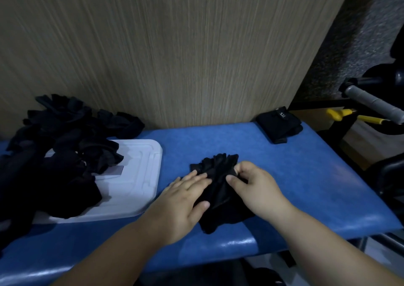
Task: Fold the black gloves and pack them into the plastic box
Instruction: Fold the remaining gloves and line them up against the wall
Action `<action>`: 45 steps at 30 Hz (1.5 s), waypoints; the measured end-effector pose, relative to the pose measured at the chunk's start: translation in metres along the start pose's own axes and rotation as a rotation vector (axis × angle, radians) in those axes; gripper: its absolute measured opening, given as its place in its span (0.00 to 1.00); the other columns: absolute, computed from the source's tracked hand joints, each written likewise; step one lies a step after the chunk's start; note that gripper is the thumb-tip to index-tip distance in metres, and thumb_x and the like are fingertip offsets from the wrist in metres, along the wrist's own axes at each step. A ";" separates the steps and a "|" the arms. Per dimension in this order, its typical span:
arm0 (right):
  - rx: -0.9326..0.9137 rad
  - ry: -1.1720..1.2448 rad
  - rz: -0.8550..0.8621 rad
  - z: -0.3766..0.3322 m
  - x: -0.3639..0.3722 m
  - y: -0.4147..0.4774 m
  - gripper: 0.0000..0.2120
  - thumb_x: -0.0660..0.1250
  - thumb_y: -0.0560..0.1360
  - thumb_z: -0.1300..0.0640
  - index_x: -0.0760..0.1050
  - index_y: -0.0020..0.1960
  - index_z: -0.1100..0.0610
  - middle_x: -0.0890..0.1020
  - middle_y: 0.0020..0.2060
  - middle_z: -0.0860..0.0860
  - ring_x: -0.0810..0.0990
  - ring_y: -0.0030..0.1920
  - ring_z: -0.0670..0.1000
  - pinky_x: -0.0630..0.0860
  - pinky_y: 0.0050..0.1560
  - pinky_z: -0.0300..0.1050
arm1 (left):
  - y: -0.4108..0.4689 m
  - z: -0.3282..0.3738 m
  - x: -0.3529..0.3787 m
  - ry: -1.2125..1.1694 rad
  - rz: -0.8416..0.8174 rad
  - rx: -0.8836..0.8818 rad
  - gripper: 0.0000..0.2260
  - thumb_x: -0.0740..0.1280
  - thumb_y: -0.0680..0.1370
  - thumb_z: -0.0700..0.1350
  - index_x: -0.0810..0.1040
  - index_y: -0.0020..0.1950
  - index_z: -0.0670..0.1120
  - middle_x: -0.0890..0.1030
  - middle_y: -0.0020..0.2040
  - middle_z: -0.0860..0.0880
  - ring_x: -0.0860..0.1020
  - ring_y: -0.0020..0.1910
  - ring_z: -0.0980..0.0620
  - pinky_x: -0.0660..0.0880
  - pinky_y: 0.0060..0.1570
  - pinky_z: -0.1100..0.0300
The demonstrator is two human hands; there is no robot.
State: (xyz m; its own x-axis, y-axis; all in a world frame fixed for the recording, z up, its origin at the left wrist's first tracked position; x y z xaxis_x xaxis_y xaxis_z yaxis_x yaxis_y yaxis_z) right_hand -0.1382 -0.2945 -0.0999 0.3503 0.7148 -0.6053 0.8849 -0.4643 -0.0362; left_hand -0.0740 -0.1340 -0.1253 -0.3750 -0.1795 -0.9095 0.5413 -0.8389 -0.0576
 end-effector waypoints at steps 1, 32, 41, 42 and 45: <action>0.020 0.060 0.007 0.001 -0.004 0.001 0.07 0.66 0.77 0.54 0.70 0.41 0.50 0.81 0.36 0.49 0.79 0.41 0.51 0.75 0.44 0.48 | 0.001 0.004 0.001 -0.012 0.009 0.002 0.33 0.40 0.73 0.67 0.50 0.77 0.60 0.49 0.76 0.66 0.39 0.73 0.69 0.42 0.76 0.60; -0.222 -0.353 0.231 0.004 -0.056 0.009 0.10 0.65 0.77 0.53 0.80 0.57 0.50 0.78 0.52 0.47 0.72 0.57 0.50 0.69 0.58 0.41 | 0.056 0.063 -0.012 0.128 0.124 -0.145 0.28 0.54 0.81 0.58 0.51 0.79 0.52 0.52 0.79 0.55 0.49 0.77 0.54 0.47 0.74 0.56; -0.412 -0.222 -0.102 -0.050 0.059 0.009 0.06 0.66 0.77 0.54 0.81 0.51 0.50 0.80 0.45 0.44 0.76 0.44 0.43 0.70 0.49 0.33 | -0.077 -0.059 -0.075 0.188 0.651 -0.414 0.17 0.58 0.69 0.56 0.81 0.48 0.49 0.81 0.48 0.51 0.77 0.47 0.45 0.75 0.44 0.49; -0.415 -0.209 -0.117 -0.056 0.069 0.008 0.06 0.66 0.77 0.54 0.81 0.51 0.49 0.80 0.44 0.43 0.76 0.44 0.42 0.69 0.48 0.31 | -0.087 -0.070 -0.079 0.186 0.661 -0.446 0.17 0.59 0.69 0.55 0.81 0.48 0.48 0.81 0.48 0.50 0.77 0.46 0.43 0.74 0.43 0.49; -0.423 -0.155 -0.147 -0.073 0.098 0.002 0.05 0.67 0.76 0.55 0.82 0.49 0.48 0.80 0.43 0.42 0.76 0.43 0.41 0.68 0.46 0.27 | -0.112 -0.096 -0.094 0.167 0.716 -0.504 0.13 0.64 0.69 0.50 0.79 0.49 0.45 0.78 0.46 0.47 0.75 0.44 0.41 0.71 0.42 0.51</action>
State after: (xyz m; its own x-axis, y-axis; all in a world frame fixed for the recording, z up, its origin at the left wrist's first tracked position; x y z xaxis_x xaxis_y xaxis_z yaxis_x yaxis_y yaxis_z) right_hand -0.0802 -0.1877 -0.1014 0.1909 0.6555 -0.7307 0.9802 -0.0874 0.1777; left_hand -0.0272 0.0262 -0.0729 0.2738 -0.4634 -0.8428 0.8851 -0.2216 0.4093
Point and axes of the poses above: each hand's wrist, its own y-axis towards the middle knuckle, its own x-axis out of the palm, z = x × y, the point moved 6 cm from there along y, towards the middle knuckle
